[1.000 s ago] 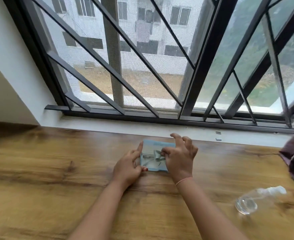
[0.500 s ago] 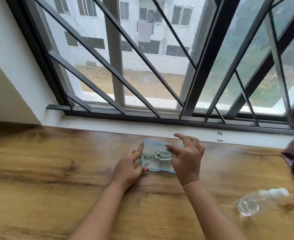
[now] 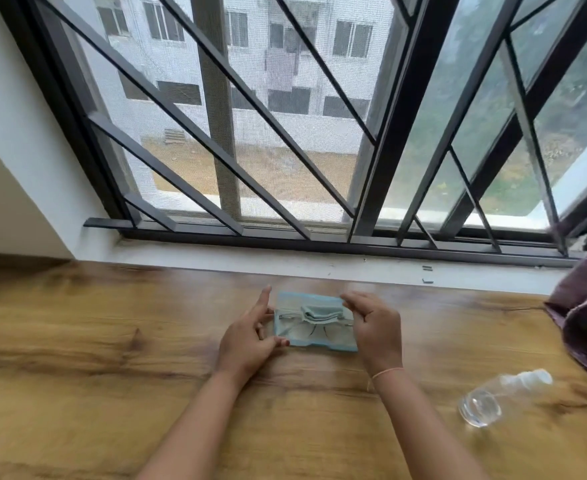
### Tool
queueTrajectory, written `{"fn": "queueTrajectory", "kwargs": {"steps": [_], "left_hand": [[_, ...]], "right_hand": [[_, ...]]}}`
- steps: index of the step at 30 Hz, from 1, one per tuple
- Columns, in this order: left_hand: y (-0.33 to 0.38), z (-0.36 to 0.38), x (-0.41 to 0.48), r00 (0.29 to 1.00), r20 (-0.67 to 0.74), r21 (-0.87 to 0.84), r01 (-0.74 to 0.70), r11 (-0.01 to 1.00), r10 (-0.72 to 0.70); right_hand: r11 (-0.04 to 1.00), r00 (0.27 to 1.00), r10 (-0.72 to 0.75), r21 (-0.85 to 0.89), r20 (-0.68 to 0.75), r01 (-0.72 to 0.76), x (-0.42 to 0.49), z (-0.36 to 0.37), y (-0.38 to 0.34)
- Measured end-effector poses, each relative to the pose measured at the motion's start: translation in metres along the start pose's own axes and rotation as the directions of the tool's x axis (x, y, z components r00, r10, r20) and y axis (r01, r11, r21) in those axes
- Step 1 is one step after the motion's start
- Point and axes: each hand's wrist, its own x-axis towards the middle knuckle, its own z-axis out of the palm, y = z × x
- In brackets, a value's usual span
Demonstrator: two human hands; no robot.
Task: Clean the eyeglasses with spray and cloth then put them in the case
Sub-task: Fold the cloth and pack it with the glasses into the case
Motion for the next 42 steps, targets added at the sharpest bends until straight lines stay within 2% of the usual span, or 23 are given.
{"fn": "queueTrajectory", "kwargs": {"steps": [7, 14, 20, 26, 30, 36, 42], "left_hand": [[0.002, -0.002, -0.002, 0.998, -0.048, 0.057, -0.041, 0.998, 0.044], [0.007, -0.003, -0.005, 0.996, -0.079, 0.031, -0.039, 0.999, 0.042], [0.009, -0.002, -0.008, 0.996, -0.077, -0.024, -0.042, 0.999, 0.040], [0.011, -0.002, -0.011, 0.991, -0.132, -0.009, -0.017, 1.000, 0.016], [0.011, -0.002, -0.011, 0.993, -0.111, -0.032, 0.028, 0.999, -0.032], [0.009, 0.000, -0.011, 0.994, -0.102, -0.033, 0.031, 0.999, -0.034], [0.012, -0.002, -0.013, 0.996, -0.089, -0.013, 0.006, 1.000, -0.007]], "right_hand": [[0.989, 0.988, -0.130, 0.061, -0.086, 0.136, -0.033, 0.000, 0.016], [0.975, 0.974, -0.219, 0.037, -0.051, 0.221, -0.050, 0.002, 0.034], [0.978, 0.979, -0.206, 0.027, -0.002, 0.206, -0.052, 0.001, 0.036], [0.983, 0.983, -0.183, 0.027, 0.022, 0.182, -0.050, 0.001, 0.037], [0.992, 0.995, -0.100, 0.080, 0.014, 0.098, -0.050, -0.002, 0.037], [0.960, 0.970, 0.240, 0.139, 0.040, -0.243, -0.049, -0.003, 0.032], [0.922, 0.942, 0.331, 0.192, 0.059, -0.336, -0.047, -0.004, 0.029]]}}
